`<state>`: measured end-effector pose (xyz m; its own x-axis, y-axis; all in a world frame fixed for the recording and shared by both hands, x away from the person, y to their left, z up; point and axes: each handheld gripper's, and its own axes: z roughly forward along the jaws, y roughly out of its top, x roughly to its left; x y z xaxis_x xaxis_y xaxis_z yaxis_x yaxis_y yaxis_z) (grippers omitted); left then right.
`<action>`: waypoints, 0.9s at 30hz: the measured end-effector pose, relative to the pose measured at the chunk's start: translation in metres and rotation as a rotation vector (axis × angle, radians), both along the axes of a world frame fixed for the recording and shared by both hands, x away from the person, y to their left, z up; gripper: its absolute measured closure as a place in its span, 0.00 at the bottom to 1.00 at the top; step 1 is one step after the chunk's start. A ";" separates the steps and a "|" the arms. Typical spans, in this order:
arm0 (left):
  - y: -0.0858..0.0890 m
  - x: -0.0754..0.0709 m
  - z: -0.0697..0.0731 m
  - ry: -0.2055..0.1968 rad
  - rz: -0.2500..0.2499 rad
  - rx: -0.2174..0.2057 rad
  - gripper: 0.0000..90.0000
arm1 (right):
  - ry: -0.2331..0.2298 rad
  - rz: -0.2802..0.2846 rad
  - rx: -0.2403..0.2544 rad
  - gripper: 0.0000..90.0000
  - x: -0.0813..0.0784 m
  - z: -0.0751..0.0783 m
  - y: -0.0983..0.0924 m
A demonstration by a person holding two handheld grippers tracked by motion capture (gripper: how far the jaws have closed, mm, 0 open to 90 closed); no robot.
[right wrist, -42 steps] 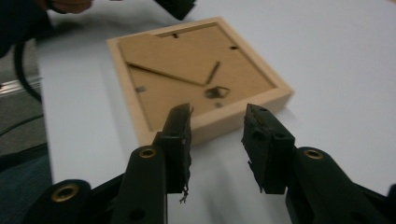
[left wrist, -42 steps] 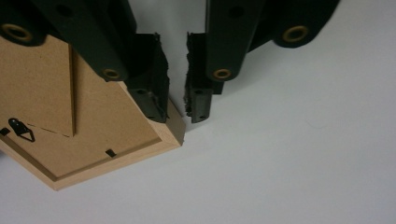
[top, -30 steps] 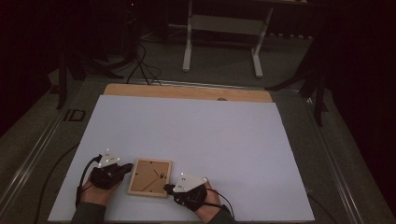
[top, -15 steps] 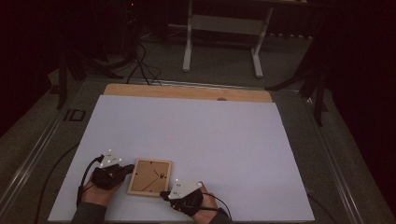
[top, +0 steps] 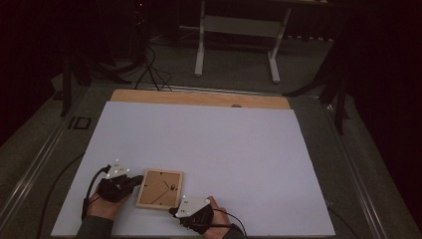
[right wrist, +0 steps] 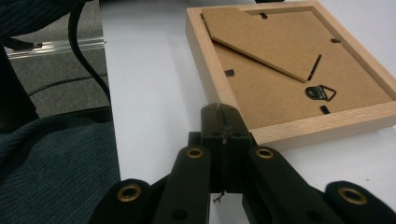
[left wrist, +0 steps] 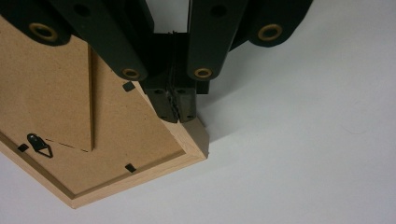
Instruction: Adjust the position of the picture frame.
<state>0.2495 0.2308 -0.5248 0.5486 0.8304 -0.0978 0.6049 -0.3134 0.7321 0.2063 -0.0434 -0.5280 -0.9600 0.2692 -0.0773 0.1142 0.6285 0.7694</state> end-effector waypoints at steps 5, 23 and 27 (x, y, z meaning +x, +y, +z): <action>-0.002 0.002 0.000 -0.001 -0.003 0.000 0.99 | 0.000 -0.001 0.005 1.00 0.002 -0.001 -0.001; -0.020 0.017 -0.003 -0.003 -0.012 -0.005 0.99 | 0.014 -0.046 0.001 1.00 0.012 -0.003 -0.008; -0.023 0.018 -0.004 -0.003 -0.013 0.004 0.99 | 0.018 -0.065 0.008 1.00 0.016 -0.002 -0.012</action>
